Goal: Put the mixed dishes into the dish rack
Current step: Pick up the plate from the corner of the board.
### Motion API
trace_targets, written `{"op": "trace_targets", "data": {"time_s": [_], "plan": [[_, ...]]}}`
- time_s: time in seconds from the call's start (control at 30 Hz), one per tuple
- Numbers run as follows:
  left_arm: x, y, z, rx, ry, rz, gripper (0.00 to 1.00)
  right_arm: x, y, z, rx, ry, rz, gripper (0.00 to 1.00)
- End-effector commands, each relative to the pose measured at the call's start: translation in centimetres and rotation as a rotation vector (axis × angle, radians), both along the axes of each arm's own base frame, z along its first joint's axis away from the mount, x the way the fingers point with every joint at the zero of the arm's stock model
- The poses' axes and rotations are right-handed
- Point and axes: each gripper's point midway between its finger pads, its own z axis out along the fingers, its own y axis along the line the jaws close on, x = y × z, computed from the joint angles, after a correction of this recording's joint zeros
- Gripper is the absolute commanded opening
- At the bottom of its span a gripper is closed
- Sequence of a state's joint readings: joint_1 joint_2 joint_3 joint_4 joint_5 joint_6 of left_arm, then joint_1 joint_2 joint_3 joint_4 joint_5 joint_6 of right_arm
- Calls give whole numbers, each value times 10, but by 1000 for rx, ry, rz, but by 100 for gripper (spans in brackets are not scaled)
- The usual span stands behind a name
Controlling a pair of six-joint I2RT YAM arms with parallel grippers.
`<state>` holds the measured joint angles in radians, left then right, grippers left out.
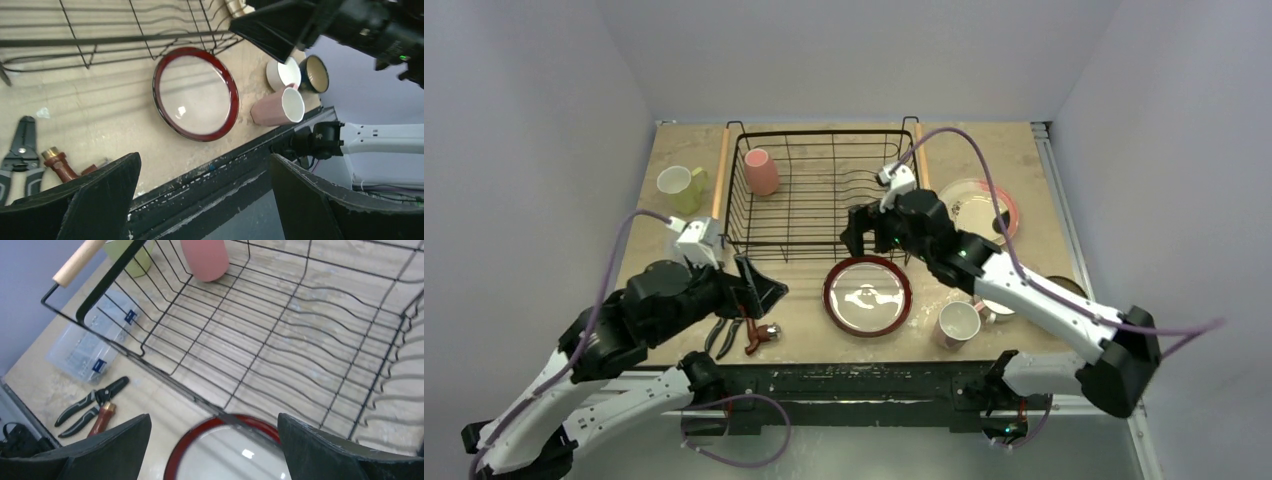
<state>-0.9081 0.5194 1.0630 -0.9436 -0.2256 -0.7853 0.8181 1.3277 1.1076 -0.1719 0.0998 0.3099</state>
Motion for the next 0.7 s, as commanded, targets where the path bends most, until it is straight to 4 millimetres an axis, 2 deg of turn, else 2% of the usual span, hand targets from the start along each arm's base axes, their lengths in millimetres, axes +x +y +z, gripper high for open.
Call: {"op": "trace_targets", "data": {"time_s": [0.0,0.1,0.13,0.2,0.3,0.43,0.57,0.67], "plan": [[0,-50,-23,-70,127,-109,99,-34,-36,12,118,-16,-52,99],[0,-85,-46,-102,222,-191,90,-53,-60,4,157,-5,-92,99],[0,-95,-59,-108,257,-209,88,-59,-64,2,171,-1,-88,98],[3,-111,-70,-138,285,-227,84,-71,-70,-2,207,0,-67,97],[11,-118,-88,-121,299,-176,79,-81,-77,-6,228,10,-64,97],[27,-109,-128,-61,320,1,66,-86,-88,-3,235,-16,-78,97],[35,-121,-156,-174,308,50,58,-89,-95,4,254,-37,-88,97],[40,-119,-177,-152,328,103,55,-92,-97,5,266,-43,-87,97]]}}
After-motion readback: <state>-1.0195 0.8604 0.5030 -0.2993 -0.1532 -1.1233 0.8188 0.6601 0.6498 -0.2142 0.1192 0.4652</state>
